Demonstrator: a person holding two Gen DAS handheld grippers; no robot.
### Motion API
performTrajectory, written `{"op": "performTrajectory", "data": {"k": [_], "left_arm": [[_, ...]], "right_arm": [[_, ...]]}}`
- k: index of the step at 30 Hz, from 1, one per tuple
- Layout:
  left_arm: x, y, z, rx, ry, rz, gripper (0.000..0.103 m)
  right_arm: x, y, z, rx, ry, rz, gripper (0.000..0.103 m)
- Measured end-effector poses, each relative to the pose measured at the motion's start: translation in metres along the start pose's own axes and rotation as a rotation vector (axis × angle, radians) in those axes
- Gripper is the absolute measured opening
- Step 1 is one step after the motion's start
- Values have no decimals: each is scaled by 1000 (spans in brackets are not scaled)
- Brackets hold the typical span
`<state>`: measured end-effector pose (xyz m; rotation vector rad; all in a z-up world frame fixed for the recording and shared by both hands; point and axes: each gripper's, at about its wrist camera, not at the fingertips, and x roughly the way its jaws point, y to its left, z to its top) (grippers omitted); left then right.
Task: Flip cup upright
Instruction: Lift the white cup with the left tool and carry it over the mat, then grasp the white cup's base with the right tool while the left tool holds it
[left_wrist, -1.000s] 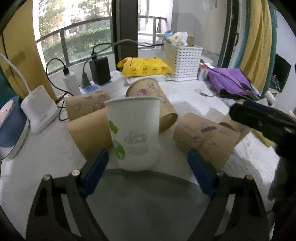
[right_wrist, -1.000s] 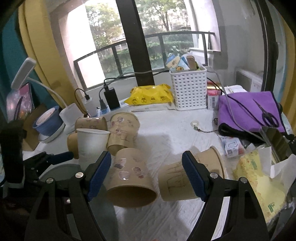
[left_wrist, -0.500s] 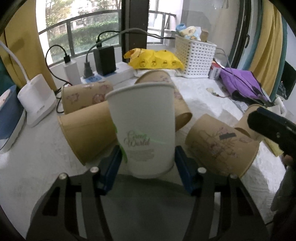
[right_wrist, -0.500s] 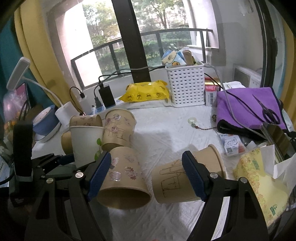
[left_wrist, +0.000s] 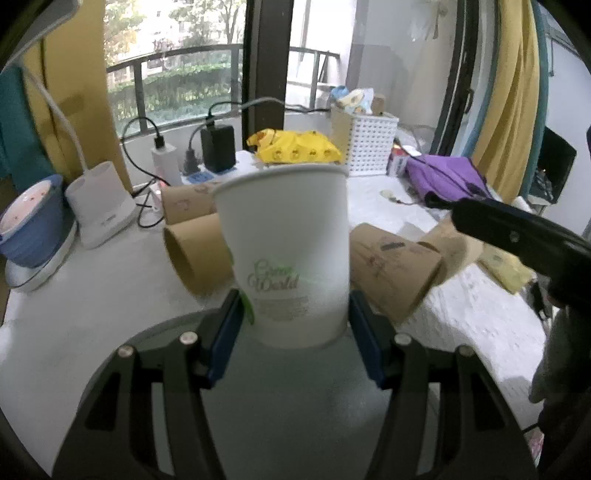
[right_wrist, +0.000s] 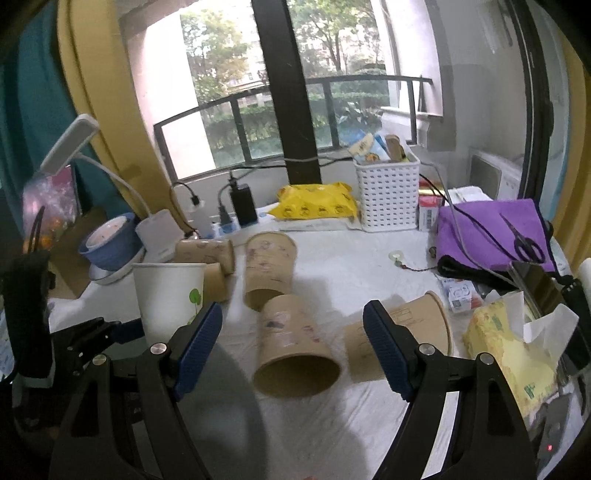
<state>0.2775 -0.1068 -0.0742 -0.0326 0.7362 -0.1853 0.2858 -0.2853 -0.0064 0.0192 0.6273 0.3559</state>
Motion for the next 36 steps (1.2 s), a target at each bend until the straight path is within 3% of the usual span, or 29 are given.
{"op": "performTrajectory", "data": {"k": [16, 24, 28, 36], "left_arm": [[-84, 15, -51, 9, -114, -12, 59], [-118, 32, -86, -1, -157, -1, 59], [-136, 43, -107, -4, -193, -27, 59], [-161, 59, -146, -5, -234, 8, 59]], "right_arm": [[-49, 69, -20, -47, -29, 50, 81], [-67, 119, -39, -91, -19, 134, 81], [-73, 140, -47, -87, 3, 221, 81], [-87, 186, -66, -139, 33, 306, 81]]}}
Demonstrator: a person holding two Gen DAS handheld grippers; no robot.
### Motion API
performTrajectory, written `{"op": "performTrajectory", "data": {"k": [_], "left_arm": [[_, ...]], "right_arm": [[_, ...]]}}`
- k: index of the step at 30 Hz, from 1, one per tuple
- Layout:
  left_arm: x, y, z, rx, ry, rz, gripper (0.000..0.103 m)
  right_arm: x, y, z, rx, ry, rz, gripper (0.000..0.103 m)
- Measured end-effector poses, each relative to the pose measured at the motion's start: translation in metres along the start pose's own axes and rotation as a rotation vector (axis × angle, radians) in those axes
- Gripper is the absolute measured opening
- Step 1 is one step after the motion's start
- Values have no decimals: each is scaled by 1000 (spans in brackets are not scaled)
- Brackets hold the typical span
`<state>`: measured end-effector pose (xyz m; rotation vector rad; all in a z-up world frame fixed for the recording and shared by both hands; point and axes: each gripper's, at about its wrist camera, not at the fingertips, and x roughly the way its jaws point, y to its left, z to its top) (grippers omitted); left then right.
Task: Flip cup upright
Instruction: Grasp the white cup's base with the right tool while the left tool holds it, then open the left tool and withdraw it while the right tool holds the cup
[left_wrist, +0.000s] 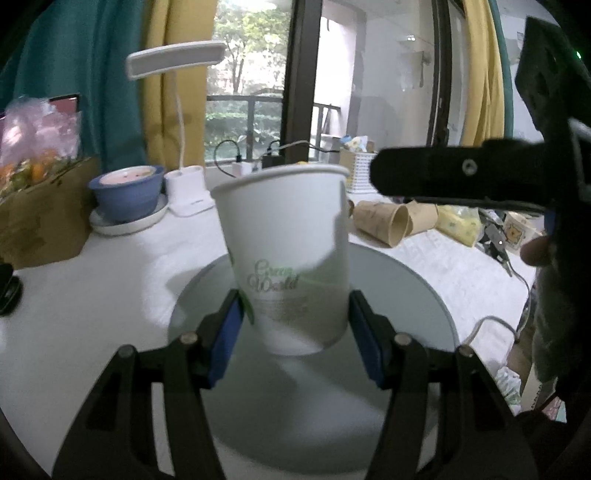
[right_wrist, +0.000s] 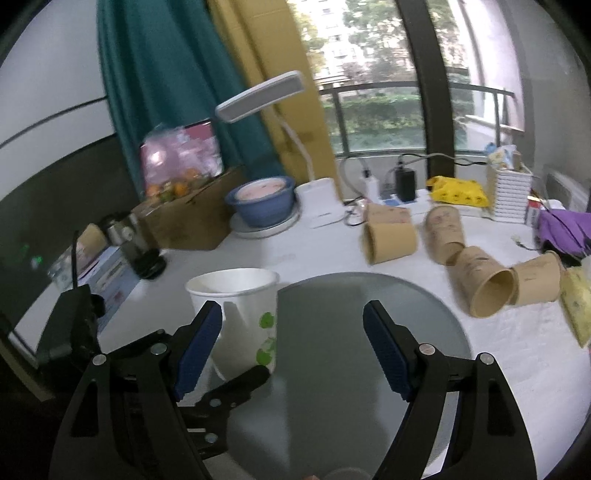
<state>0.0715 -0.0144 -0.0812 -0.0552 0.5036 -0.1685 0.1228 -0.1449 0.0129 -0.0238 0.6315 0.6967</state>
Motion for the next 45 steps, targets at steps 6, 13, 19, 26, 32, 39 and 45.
{"op": "performTrajectory", "data": {"k": [6, 13, 19, 26, 32, 39, 45], "left_arm": [[-27, 3, -11, 14, -81, -44, 59], [-53, -5, -21, 111, -197, -77, 59], [-53, -10, -21, 144, -204, -97, 59], [-48, -12, -21, 160, -186, -107, 59], [-45, -13, -22, 157, -173, -105, 60], [-39, -14, -23, 154, -124, -109, 72], [-33, -5, -26, 110, -57, -103, 76]], "right_arm": [[5, 38, -7, -51, 32, 74, 81], [5, 59, -8, -90, 48, 117, 81], [10, 56, -8, -76, 77, 151, 81], [14, 49, -9, -56, 93, 160, 74], [15, 45, -10, -53, 100, 154, 69], [16, 43, -10, -54, 96, 149, 69], [20, 38, -10, -59, 81, 113, 69]]}}
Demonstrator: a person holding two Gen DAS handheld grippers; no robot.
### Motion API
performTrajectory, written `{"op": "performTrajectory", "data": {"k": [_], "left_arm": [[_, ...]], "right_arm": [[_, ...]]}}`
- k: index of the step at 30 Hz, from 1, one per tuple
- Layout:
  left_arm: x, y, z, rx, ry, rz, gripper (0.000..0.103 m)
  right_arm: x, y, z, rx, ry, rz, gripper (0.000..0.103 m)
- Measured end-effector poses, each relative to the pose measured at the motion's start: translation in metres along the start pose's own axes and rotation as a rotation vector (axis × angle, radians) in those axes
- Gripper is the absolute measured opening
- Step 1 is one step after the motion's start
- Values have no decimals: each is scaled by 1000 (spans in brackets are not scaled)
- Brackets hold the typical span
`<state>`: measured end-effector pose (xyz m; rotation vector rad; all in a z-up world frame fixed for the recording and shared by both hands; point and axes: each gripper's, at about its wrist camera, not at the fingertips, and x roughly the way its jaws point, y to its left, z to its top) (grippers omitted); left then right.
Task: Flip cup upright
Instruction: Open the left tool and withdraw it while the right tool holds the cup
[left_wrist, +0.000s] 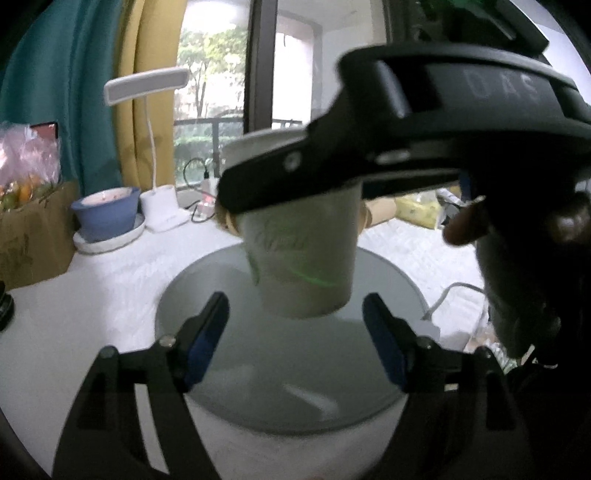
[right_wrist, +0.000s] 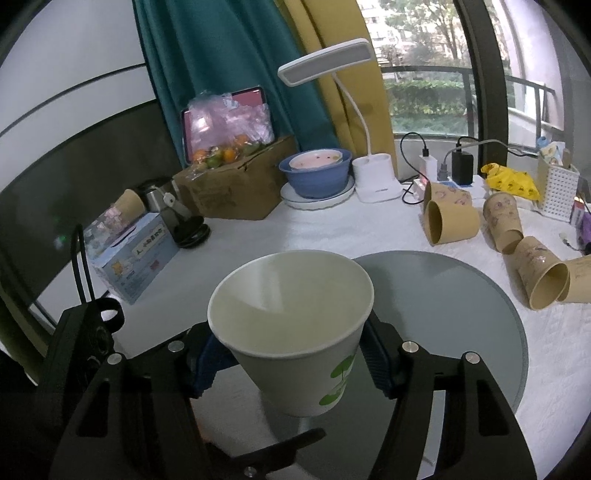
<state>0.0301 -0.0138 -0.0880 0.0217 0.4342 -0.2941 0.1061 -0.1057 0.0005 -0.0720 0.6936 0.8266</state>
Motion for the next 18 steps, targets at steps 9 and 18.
{"op": "performTrajectory", "data": {"k": [9, 18], "left_arm": [[-9, 37, -9, -106, 76, 121, 76], [-17, 84, 5, -287, 42, 211, 76]], "right_arm": [[5, -5, 8, -44, -50, -115, 69], [34, -28, 9, -76, -43, -195, 69]]}}
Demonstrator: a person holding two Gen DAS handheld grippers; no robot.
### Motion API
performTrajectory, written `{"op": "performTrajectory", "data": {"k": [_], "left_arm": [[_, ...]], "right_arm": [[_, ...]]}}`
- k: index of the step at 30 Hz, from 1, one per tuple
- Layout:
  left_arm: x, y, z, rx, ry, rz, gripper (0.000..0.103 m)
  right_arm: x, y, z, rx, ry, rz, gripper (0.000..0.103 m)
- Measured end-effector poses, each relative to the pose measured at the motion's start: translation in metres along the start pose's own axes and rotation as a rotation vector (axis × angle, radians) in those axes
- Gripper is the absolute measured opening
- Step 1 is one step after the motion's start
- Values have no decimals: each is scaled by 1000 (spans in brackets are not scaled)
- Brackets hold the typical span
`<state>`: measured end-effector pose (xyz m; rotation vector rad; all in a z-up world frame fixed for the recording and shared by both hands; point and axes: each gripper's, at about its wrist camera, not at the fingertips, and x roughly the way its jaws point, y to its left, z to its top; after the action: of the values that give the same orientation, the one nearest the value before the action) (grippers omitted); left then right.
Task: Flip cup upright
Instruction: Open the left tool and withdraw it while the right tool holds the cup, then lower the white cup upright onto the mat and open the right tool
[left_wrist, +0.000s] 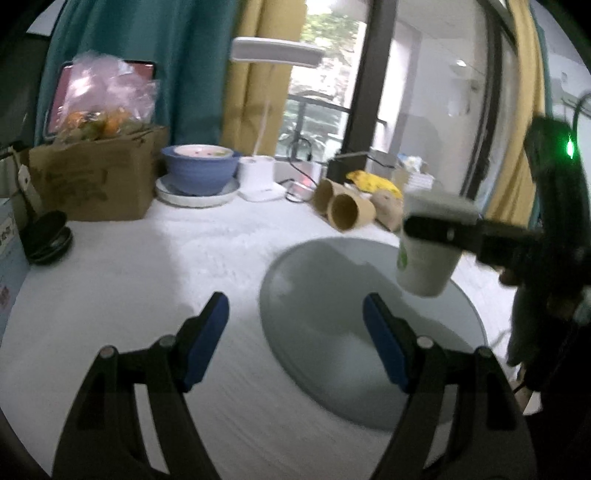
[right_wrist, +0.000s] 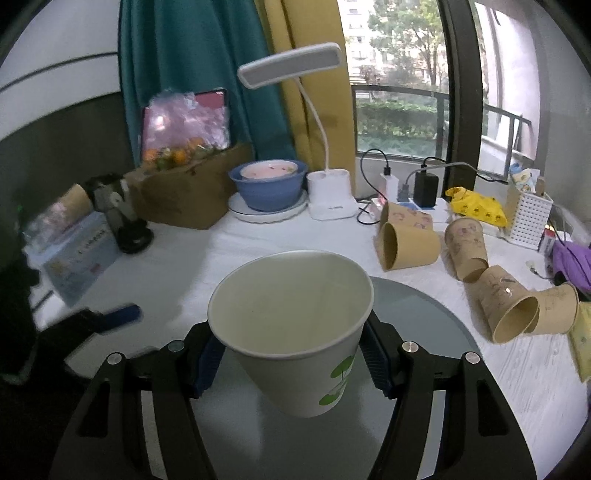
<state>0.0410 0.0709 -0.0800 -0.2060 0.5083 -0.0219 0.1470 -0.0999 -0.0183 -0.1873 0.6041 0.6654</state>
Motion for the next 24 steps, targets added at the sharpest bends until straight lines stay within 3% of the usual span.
{"op": "performTrajectory", "data": {"k": [15, 24], "left_arm": [[48, 32, 21, -114, 40, 39, 76], [69, 34, 26, -162, 92, 31, 76]], "right_arm": [[74, -30, 11, 11, 76, -12, 69], [84, -40, 0, 40, 108, -6, 69]]}}
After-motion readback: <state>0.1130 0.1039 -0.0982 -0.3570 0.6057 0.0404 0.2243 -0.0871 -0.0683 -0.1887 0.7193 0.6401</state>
